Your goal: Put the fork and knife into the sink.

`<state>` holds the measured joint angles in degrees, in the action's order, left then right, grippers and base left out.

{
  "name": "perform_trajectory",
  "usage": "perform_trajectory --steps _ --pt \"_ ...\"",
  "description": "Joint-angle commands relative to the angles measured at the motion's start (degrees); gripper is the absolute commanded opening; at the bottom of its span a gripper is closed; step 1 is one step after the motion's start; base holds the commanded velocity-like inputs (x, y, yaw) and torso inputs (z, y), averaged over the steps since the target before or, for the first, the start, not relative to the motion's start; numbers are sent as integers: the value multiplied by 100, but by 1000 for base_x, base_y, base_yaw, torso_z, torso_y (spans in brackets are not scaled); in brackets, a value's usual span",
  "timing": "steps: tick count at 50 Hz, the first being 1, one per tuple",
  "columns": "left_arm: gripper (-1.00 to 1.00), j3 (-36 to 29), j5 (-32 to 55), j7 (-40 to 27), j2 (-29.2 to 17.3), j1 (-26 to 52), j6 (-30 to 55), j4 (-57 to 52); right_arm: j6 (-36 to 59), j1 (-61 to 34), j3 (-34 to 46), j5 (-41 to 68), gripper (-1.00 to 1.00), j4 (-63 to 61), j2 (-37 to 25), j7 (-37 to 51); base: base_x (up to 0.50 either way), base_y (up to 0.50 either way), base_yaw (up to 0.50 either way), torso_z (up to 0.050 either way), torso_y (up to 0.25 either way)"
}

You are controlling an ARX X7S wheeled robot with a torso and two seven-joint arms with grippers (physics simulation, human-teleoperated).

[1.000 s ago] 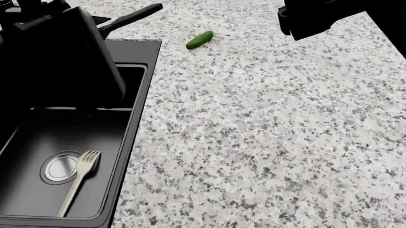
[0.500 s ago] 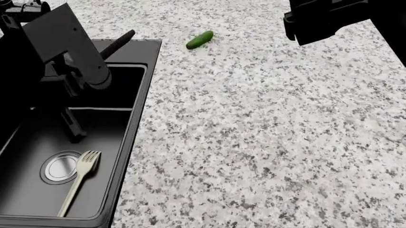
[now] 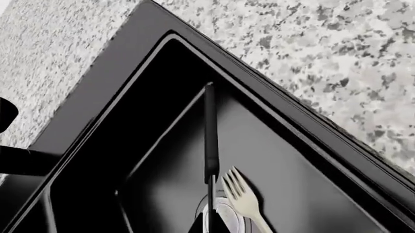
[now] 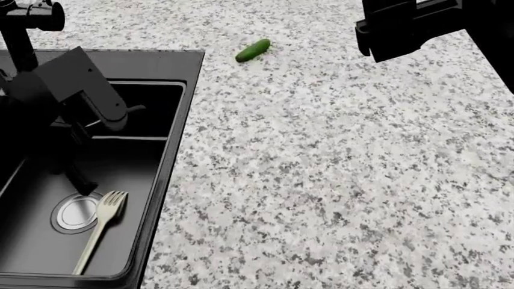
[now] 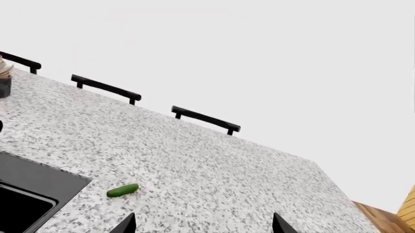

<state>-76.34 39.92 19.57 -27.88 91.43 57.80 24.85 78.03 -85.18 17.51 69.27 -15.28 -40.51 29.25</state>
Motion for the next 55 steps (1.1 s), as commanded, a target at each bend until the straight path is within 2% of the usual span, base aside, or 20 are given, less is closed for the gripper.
perform_trajectory --steps 1,7,14,21,35,40,55 --pt "-100 67 -382 -51 78 37 -215 767 57 -47 0 105 100 30 4 114 0 0 0 0 0" --pt "-100 -117 -556 33 113 50 -249 1066 -8 -5 39 89 100 31 -7 84 0 0 0 2 2" --pt "-100 -297 -793 208 374 -62 -583 1908 -3 49 -7 178 100 -1 -53 165 0 0 0 0 1" --pt "-100 -296 -920 277 722 -257 -1020 2870 -35 84 -15 216 100 -7 -84 183 0 0 0 0 1" --pt "-100 -264 -975 308 990 -655 -1370 3857 -20 112 -47 373 100 -59 -114 311 0 0 0 1 1" --pt "-100 -132 -970 388 1316 -768 -1807 4773 0 116 -51 425 100 -65 -131 350 0 0 0 0 0" --pt "-100 192 -1011 453 1399 -972 -1909 4971 -9 122 -52 543 100 -73 -162 460 0 0 0 1 1"
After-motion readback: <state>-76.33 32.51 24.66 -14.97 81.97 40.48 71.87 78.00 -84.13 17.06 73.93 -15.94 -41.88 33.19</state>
